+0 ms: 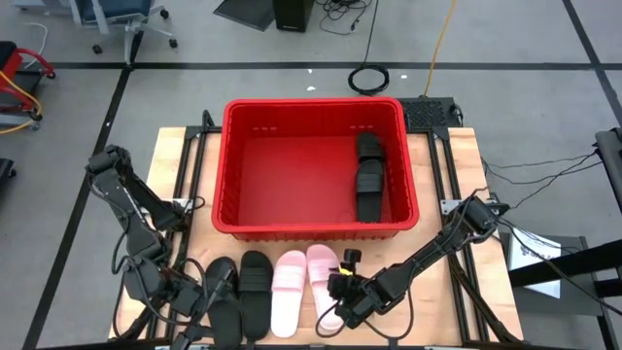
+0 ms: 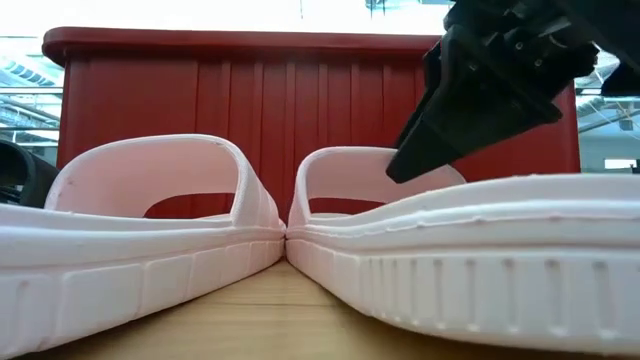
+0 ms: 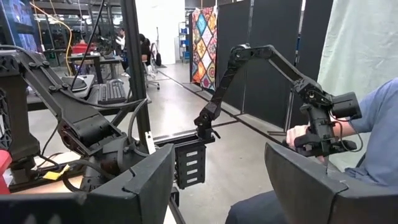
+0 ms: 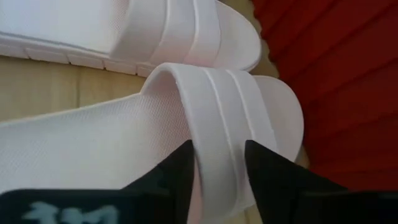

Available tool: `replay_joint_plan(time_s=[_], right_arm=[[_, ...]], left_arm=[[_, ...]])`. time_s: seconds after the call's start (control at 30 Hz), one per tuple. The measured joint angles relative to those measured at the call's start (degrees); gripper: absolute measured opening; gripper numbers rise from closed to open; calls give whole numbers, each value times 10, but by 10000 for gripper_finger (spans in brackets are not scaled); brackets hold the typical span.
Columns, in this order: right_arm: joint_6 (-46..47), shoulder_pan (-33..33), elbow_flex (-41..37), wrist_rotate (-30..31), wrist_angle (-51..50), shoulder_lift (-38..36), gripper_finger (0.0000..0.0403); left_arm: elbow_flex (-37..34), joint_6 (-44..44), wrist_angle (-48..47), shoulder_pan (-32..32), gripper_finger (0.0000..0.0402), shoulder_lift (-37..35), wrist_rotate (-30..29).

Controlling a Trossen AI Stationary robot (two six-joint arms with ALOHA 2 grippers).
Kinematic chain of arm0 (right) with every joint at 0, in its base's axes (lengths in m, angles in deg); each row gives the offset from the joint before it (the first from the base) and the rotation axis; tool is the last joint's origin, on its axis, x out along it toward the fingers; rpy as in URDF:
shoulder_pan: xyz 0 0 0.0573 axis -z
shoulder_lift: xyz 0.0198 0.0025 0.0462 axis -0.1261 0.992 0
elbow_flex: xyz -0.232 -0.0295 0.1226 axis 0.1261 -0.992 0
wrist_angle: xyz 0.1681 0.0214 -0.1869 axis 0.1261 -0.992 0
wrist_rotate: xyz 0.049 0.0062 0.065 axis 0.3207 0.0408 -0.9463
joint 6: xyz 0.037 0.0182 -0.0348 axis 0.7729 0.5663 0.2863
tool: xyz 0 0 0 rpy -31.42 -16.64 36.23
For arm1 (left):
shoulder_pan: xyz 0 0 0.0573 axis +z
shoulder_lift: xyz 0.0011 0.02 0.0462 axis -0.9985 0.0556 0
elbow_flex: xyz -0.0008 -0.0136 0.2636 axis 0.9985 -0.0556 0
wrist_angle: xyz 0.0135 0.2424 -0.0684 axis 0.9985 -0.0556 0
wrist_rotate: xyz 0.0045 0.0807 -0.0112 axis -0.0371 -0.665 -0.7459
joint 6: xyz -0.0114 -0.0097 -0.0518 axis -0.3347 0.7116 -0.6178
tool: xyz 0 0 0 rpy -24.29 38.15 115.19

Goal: Pick and place slides into bin
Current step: Put the pink slide into the red bin

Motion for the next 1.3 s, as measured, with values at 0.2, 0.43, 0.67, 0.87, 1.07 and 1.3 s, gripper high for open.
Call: replay_joint_plan(time_s=[0.2, 0.43, 0.67, 0.87, 1.07, 1.3], right_arm=[[43, 9, 0, 0, 0, 0, 61], [56, 11, 0, 0, 1, 0, 7], [56, 12, 0, -20, 1, 0, 5], [55, 14, 0, -43, 5, -4, 6], [51, 14, -1, -58, -6, -28, 4], [20, 14, -1, -138, 5, -76, 3]], left_arm=[[0, -2, 0, 0, 250, 0, 0], [0, -2, 0, 0, 250, 0, 0], [0, -5, 0, 0, 250, 0, 0], [0, -5, 0, -1, 250, 0, 0], [0, -5, -2, -1, 250, 0, -1], [0, 20, 7, 0, 250, -2, -3]])
